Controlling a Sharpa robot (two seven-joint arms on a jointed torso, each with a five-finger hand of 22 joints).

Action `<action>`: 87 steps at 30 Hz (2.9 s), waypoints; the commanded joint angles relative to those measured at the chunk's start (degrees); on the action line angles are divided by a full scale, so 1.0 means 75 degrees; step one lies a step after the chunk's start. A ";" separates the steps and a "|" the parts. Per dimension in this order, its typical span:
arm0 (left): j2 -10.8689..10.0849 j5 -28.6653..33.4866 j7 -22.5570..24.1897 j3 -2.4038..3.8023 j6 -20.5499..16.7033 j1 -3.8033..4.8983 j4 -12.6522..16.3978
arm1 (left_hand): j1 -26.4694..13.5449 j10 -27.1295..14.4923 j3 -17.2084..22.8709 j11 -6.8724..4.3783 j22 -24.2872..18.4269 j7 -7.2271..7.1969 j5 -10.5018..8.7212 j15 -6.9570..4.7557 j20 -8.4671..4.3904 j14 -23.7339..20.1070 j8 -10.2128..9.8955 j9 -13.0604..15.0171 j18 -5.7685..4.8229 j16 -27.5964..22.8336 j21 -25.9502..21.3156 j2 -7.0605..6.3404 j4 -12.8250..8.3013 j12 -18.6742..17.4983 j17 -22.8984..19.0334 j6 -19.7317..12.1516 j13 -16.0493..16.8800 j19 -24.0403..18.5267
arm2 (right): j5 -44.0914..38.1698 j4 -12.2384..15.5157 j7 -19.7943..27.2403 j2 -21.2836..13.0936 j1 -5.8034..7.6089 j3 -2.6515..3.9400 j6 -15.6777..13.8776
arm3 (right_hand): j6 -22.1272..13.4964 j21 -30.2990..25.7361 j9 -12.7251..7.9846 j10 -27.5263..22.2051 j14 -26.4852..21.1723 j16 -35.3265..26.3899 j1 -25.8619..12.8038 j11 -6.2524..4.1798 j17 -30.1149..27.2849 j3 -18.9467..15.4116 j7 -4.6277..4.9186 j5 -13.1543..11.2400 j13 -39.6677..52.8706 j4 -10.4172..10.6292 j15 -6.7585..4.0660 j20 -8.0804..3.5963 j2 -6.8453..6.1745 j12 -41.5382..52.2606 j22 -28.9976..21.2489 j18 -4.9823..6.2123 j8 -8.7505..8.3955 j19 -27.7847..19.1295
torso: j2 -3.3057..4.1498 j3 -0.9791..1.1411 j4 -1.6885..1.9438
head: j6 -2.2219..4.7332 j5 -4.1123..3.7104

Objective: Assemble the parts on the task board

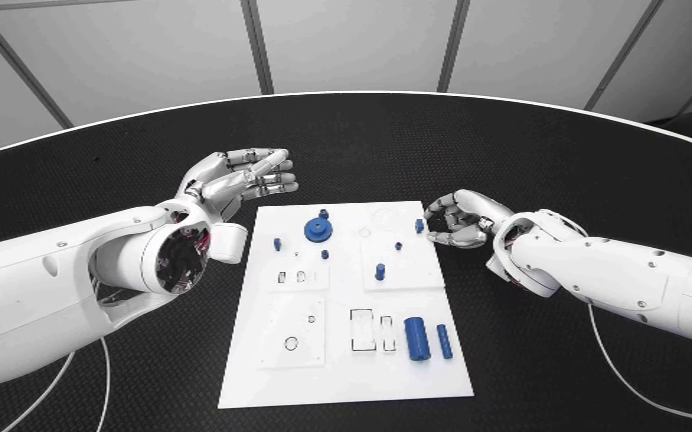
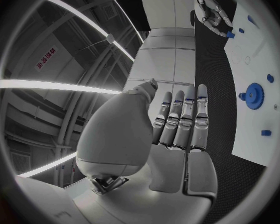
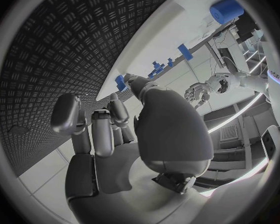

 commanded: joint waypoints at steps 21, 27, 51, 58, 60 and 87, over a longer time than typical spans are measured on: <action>-0.0005 0.0000 -0.0010 0.0000 -0.0001 0.0000 0.0010 | 0.0014 0.0036 -0.0007 0.0033 -0.0011 0.0267 -0.0032 -0.0015 0.0049 -0.0049 -0.0030 -0.0007 0.0097 -0.0047 0.0003 -0.0067 -0.0004 -0.0027 0.0013 -0.0025 0.0002 0.0004 | 0.0000 -0.0170 -0.0086 0.0217 0.0011 0.0013 -0.0058 | 0.0109 0.0135 0.0019 0.0146 0.0662 0.0066 0.0065 0.0046 0.1435 0.0040 0.0054 0.0068 0.0107 -0.0033 -0.0025 0.0002 0.0055 0.0147 0.0109 0.0003 0.0017 0.0122 | 0.0017 0.0008 0.0015 | -0.0055 0.0055; -0.0006 0.0000 -0.0016 0.0000 0.0006 0.0000 0.0015 | 0.0014 0.0036 -0.0007 0.0033 -0.0011 0.0267 -0.0032 -0.0015 0.0049 -0.0049 -0.0030 -0.0007 0.0097 -0.0047 0.0003 -0.0067 -0.0004 -0.0027 0.0013 -0.0025 0.0002 0.0004 | 0.0000 -0.0227 -0.0093 0.0261 0.0020 0.0016 -0.0024 | 0.0202 0.0156 0.0031 0.0178 0.0666 0.0074 0.0070 0.0055 0.1451 0.0072 0.0064 0.0071 0.0138 -0.0049 -0.0014 0.0012 0.0091 0.0186 0.0136 -0.0002 0.0038 0.0140 | 0.0022 0.0004 0.0003 | -0.0071 0.0066; -0.0013 0.0000 -0.0025 0.0000 0.0009 0.0001 0.0032 | 0.0014 0.0036 -0.0007 0.0033 -0.0011 0.0267 -0.0032 -0.0015 0.0049 -0.0049 -0.0030 -0.0007 0.0097 -0.0047 0.0003 -0.0067 -0.0004 -0.0027 0.0013 -0.0025 0.0002 0.0004 | 0.0000 -0.0413 -0.0122 0.0479 0.0056 0.0024 0.0128 | 0.0677 0.0242 0.0086 0.0301 0.0682 0.0108 0.0088 0.0003 0.1528 0.0245 -0.0001 0.0011 0.0270 -0.0135 -0.0046 -0.0001 0.0267 0.0336 0.0260 -0.0019 0.0155 0.0201 | 0.0017 0.0013 -0.0002 | -0.0144 0.0118; -0.0016 0.0000 -0.0031 0.0001 0.0010 0.0001 0.0035 | 0.0017 0.0043 -0.0009 0.0033 -0.0017 0.0267 -0.0032 -0.0015 0.0049 -0.0051 -0.0031 -0.0009 0.0096 -0.0054 0.0004 -0.0067 -0.0002 -0.0036 0.0024 -0.0022 0.0002 0.0005 | 0.0000 -0.0444 -0.0160 0.0497 0.0057 0.0024 0.0206 | 0.0756 0.0243 0.0098 0.0313 0.0685 0.0113 0.0091 -0.0011 0.1541 0.0271 -0.0017 0.0007 0.0284 -0.0154 -0.0057 -0.0010 0.0295 0.0351 0.0268 -0.0019 0.0183 0.0202 | 0.0016 0.0023 0.0001 | -0.0165 0.0116; -0.0017 0.0000 -0.0031 0.0001 0.0009 0.0001 0.0035 | 0.0017 0.0043 -0.0009 0.0033 -0.0017 0.0267 -0.0032 -0.0015 0.0049 -0.0051 -0.0031 -0.0009 0.0096 -0.0054 0.0004 -0.0067 -0.0002 -0.0036 0.0024 -0.0022 0.0002 0.0005 | 0.0000 -0.0452 -0.0176 0.0504 0.0057 0.0024 0.0234 | 0.0768 0.0247 0.0100 0.0310 0.0686 0.0114 0.0091 -0.0012 0.1543 0.0274 -0.0020 0.0006 0.0280 -0.0158 -0.0059 -0.0011 0.0298 0.0347 0.0273 -0.0020 0.0187 0.0204 | 0.0016 0.0024 0.0000 | -0.0173 0.0120; -0.0022 0.0000 -0.0034 0.0001 0.0010 0.0001 0.0031 | 0.0017 0.0043 -0.0009 0.0033 -0.0017 0.0267 -0.0032 -0.0015 0.0049 -0.0051 -0.0031 -0.0009 0.0096 -0.0054 0.0004 -0.0067 -0.0002 -0.0036 0.0024 -0.0022 0.0002 0.0005 | 0.0000 -0.0432 -0.0130 0.0524 0.0058 0.0030 -0.0177 | 0.1320 0.0390 0.0292 0.0540 0.0710 0.0155 0.0010 -0.0202 0.1647 0.0403 -0.0249 0.0054 0.0489 -0.0216 -0.0214 -0.0140 0.0719 0.0554 0.0472 -0.0055 0.0539 0.0301 | 0.0009 0.0030 -0.0001 | -0.0221 0.0139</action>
